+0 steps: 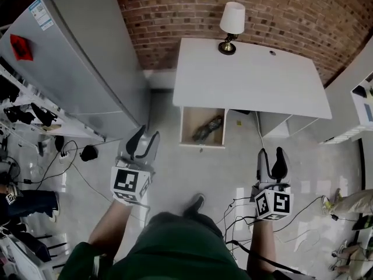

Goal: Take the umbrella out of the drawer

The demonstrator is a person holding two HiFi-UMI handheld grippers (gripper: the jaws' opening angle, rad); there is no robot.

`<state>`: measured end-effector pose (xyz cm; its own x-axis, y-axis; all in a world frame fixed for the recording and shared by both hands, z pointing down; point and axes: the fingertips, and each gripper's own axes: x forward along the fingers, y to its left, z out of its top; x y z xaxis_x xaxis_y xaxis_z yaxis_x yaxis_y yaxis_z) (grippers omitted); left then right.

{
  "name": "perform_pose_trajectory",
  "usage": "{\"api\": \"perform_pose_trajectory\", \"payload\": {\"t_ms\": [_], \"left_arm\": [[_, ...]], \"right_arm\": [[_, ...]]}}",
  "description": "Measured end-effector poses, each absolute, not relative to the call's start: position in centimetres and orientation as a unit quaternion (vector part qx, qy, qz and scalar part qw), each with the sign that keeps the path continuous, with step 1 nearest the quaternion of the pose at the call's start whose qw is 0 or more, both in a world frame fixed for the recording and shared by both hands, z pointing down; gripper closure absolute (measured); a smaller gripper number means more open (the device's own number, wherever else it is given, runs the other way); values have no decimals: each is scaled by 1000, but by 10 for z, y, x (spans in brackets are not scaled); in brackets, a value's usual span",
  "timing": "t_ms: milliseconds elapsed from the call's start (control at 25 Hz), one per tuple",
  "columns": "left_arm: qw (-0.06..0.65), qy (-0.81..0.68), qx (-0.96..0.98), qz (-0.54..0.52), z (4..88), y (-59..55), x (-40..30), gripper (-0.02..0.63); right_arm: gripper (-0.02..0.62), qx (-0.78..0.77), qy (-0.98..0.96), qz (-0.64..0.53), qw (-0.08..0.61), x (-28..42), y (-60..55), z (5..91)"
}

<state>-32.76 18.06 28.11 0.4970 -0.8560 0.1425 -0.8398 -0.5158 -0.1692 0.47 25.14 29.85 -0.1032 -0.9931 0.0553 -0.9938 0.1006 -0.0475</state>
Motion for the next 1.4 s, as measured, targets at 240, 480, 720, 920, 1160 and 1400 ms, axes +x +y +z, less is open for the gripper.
{"api": "perform_pose_trajectory", "payload": {"t_ms": [240, 480, 720, 920, 1160, 1400], "left_arm": [[37, 489, -864, -110, 291, 160, -295, 445], [23, 478, -868, -133, 314, 140, -273, 443], [19, 445, -881, -161, 347, 121, -240, 443], [22, 429, -886, -174, 372, 97, -211, 439], [4, 408, -895, -179, 393, 48, -189, 433], [-18, 384, -901, -200, 418, 1, -177, 433]], "right_arm": [[376, 666, -745, 33, 6, 33, 234, 296], [376, 672, -739, 44, 8, 55, 223, 306], [376, 680, -731, 57, 6, 71, 213, 326], [376, 693, -718, 60, 12, 92, 200, 334], [377, 715, -695, 77, 30, 117, 167, 345], [376, 705, -703, 91, 24, 108, 109, 351]]}}
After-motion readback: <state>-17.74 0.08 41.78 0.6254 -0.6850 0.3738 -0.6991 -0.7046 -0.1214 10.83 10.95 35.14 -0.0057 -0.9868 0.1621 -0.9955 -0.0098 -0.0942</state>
